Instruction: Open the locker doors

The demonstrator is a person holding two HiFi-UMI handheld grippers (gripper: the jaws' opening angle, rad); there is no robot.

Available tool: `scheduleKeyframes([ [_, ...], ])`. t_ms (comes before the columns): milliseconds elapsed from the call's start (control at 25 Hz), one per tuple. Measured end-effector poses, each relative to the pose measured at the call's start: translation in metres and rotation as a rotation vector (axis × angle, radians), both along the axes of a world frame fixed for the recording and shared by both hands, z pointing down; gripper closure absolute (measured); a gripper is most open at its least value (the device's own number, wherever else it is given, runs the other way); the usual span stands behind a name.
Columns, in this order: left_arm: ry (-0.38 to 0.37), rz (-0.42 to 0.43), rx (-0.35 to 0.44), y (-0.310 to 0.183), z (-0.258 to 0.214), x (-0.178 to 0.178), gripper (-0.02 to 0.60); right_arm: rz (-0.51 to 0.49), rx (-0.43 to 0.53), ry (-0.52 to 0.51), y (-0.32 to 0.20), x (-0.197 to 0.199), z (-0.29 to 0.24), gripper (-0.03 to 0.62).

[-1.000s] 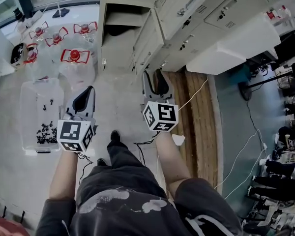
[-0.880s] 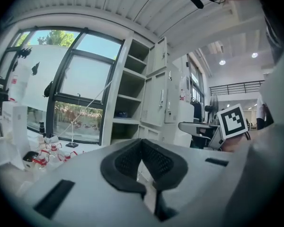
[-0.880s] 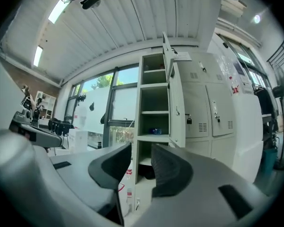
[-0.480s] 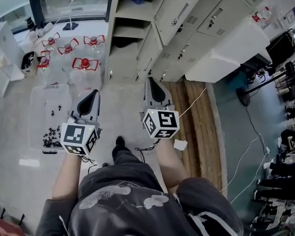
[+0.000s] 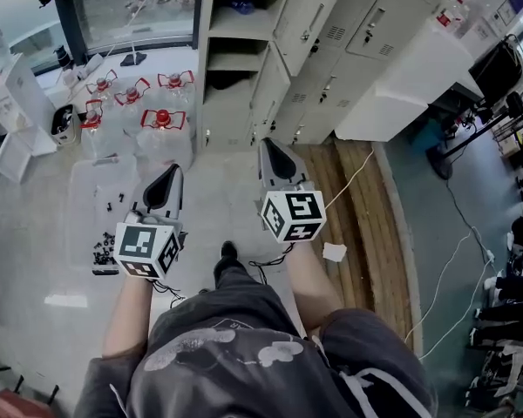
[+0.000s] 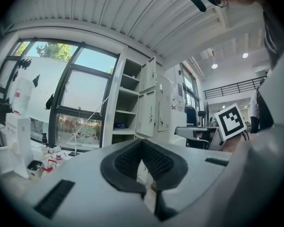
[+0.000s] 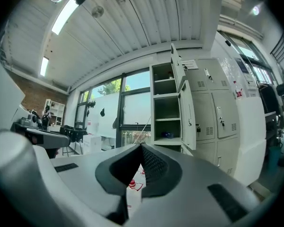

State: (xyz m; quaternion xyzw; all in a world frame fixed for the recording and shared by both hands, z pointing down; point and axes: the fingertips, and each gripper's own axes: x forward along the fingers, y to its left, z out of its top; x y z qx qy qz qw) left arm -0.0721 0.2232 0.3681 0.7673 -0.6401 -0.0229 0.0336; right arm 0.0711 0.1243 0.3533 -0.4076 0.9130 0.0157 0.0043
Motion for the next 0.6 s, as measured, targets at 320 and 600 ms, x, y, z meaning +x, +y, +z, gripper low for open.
scheduleKeyframes([
  [320,0.012,0.002,0.031,0.023,-0.013,-0.006,0.572,-0.011,-0.016,-0.024,0.026,0.005,0.004,0.566],
  [600,0.005,-0.001,0.045,0.022,-0.023,-0.001,0.572,-0.029,-0.002,-0.006,0.035,0.013,-0.002,0.566],
])
